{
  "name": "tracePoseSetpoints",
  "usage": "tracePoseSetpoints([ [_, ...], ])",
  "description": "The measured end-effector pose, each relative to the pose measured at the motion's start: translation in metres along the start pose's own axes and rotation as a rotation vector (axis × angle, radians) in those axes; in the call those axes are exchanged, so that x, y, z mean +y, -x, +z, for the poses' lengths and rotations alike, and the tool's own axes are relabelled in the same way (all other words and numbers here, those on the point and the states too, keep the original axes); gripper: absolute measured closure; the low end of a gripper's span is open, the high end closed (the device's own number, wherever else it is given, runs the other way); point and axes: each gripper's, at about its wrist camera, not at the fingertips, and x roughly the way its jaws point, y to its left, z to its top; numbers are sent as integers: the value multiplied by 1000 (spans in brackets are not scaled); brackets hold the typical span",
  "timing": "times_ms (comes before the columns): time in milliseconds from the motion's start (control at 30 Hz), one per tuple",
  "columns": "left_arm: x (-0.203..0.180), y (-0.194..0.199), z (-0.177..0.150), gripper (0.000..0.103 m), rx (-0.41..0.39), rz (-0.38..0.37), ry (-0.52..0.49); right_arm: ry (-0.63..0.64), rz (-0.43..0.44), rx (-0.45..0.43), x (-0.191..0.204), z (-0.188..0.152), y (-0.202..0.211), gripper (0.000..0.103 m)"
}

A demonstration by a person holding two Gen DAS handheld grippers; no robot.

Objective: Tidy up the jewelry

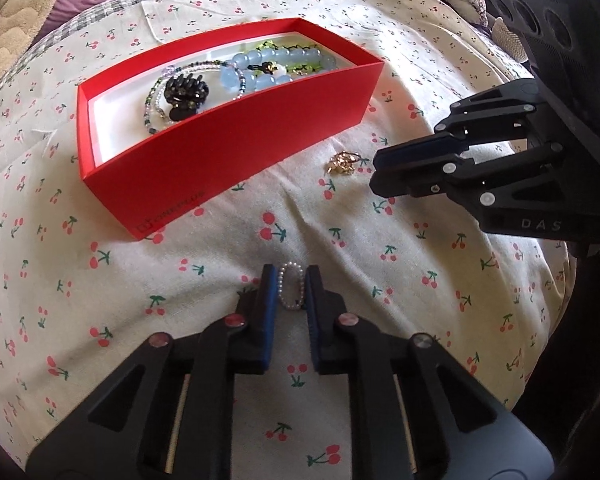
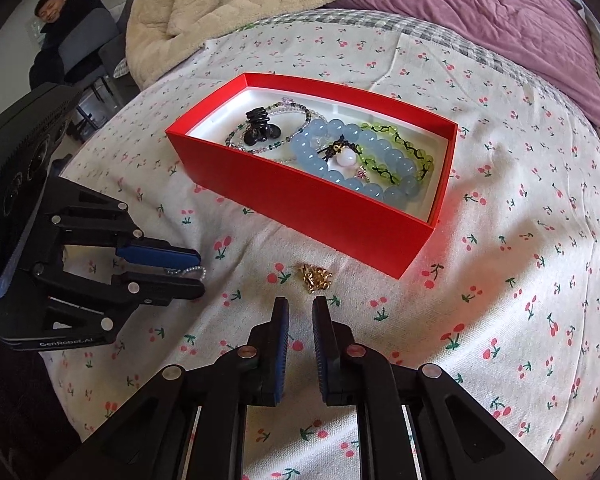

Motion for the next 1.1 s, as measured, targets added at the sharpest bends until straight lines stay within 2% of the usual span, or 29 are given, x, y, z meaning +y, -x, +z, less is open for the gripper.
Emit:
tracePoseSetpoints([
  [67, 0, 0, 0, 100, 2, -5, 7, 24, -8, 5, 3, -1, 0, 90],
  [200, 1, 5, -1, 100, -7, -15, 45, 30, 7, 11, 3, 2, -2, 88],
  [267, 0, 7, -2, 100, -13, -14, 50, 33, 10, 9, 4, 3, -2, 82],
  [300, -1, 8, -3, 100, -13, -15, 51, 32, 13, 9, 4, 3, -2, 75],
  [400, -2, 8, -6, 100, -16, -12, 59, 19, 20, -14, 4, 5, 1, 39],
  [567, -3, 11, -5, 100, -27, -19, 68, -11, 4, -76, -3, 15, 5, 43],
  [633, -4, 11, -4, 100, -27, -25, 66, -22, -16, -72, -6, 19, 0, 64],
  [700, -4, 11, -7, 100, -23, -24, 60, -45, -39, -61, -11, 21, -5, 75],
  [833, -5, 10, -7, 100, -21, -13, 62, -97, -107, -14, -31, 15, -11, 89],
  [1000, -5, 11, -8, 100, -27, -8, 55, -165, -121, -10, -53, 5, 0, 90],
  [1100, -6, 13, -9, 100, -38, 3, 46, -171, -75, -26, -55, 0, 10, 87],
])
